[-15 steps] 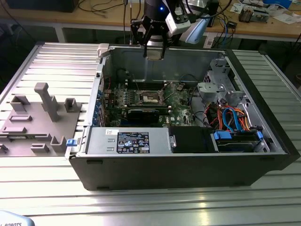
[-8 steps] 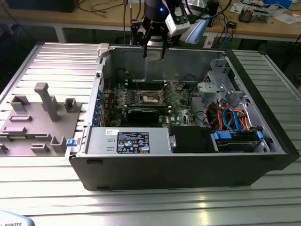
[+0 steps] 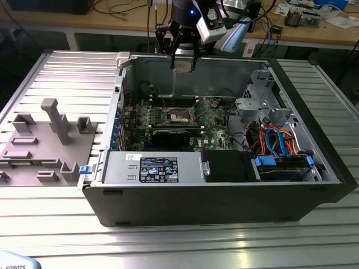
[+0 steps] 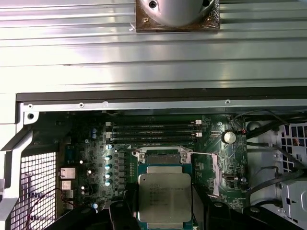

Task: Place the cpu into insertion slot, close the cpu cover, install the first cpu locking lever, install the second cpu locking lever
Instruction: 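Place the cpu into insertion slot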

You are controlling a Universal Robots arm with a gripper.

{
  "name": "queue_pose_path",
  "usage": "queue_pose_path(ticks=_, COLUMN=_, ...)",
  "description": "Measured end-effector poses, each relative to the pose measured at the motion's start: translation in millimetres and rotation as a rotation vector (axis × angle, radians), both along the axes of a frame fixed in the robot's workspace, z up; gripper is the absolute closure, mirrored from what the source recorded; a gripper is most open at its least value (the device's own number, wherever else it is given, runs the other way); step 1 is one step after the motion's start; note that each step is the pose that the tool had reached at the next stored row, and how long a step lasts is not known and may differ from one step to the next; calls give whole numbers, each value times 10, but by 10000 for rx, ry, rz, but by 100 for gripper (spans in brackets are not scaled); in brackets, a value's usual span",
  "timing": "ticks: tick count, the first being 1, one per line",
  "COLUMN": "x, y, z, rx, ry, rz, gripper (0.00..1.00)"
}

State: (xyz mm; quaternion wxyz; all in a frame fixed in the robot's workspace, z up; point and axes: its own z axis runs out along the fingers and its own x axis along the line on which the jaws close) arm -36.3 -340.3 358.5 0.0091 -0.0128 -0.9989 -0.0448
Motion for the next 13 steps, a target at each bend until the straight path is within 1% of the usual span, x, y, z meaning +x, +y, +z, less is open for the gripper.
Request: queue_pose_path(ticks=13, x=-4, y=-1, z=-24, rx=1, ry=0, rz=-2, gripper=45)
